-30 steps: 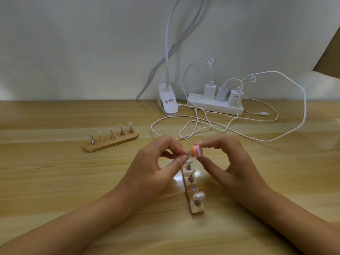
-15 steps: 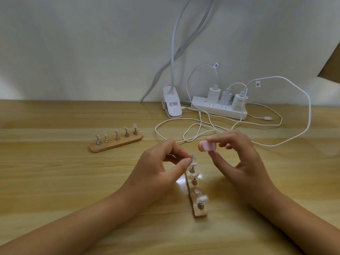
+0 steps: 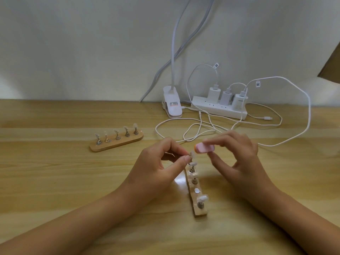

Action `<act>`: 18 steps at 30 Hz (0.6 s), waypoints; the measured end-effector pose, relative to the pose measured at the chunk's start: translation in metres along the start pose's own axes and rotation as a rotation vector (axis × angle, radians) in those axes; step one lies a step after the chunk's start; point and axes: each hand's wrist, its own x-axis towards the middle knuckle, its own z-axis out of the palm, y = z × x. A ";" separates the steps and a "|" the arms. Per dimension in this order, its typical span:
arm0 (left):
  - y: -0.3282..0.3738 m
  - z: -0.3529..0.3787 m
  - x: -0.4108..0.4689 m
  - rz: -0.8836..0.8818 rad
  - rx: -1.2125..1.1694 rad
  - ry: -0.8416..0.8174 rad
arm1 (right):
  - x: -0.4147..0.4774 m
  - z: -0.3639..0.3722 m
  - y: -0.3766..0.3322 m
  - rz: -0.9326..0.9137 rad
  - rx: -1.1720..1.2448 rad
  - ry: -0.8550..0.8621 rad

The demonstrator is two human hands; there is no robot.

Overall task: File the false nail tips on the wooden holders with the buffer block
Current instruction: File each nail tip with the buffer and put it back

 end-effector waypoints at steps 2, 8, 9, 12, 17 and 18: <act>0.001 0.001 -0.001 0.024 -0.003 -0.012 | 0.000 -0.002 -0.002 -0.027 0.022 0.044; 0.001 0.000 0.000 0.032 -0.017 0.002 | 0.002 -0.002 -0.002 0.061 0.030 -0.006; 0.001 0.000 0.000 0.036 -0.016 0.000 | 0.003 -0.004 -0.002 0.090 0.063 0.008; -0.001 0.000 0.000 0.053 -0.023 -0.028 | -0.002 0.001 -0.016 -0.054 0.097 0.010; -0.001 0.000 0.002 0.056 -0.193 -0.001 | 0.002 0.002 -0.001 0.141 0.076 -0.014; -0.001 0.001 0.002 0.075 -0.203 0.004 | 0.003 0.000 0.000 0.163 0.109 0.010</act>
